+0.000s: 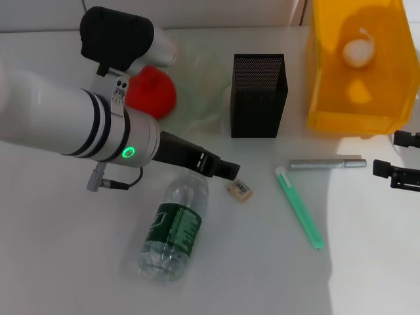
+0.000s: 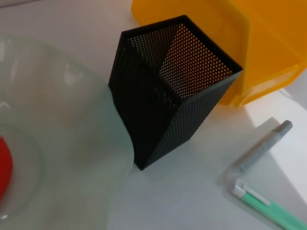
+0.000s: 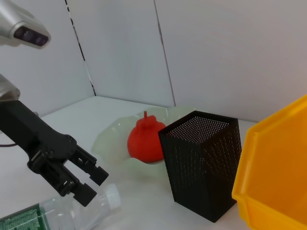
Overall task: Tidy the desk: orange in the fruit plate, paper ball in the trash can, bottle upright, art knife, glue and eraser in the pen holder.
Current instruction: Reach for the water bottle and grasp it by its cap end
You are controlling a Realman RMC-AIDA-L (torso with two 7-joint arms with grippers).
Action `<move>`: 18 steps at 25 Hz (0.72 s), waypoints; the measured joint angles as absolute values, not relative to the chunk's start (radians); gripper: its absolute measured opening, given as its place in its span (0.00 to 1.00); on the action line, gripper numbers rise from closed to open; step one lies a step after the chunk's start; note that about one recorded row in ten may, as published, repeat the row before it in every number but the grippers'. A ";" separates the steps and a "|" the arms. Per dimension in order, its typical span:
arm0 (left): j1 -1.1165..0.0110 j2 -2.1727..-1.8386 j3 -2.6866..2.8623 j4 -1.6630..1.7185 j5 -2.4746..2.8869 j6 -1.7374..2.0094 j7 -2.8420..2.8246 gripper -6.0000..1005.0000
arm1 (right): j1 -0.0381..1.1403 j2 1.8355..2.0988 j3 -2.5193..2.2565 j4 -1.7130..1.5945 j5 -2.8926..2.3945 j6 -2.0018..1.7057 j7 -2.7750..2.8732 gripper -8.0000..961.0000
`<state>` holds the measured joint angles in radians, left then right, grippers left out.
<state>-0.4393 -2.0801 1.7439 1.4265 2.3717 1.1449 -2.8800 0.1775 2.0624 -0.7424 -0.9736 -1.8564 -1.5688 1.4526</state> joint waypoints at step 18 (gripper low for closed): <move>-0.466 -2.080 1.710 1.360 2.416 1.144 -2.881 0.83 | 0.212 2.056 -0.742 -0.924 -1.878 -1.555 1.454 0.88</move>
<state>-0.4656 -2.0800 1.7098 1.3604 2.4156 1.1436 -2.8809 0.2118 2.0556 -0.7424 -0.9239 -1.8777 -1.5552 1.4543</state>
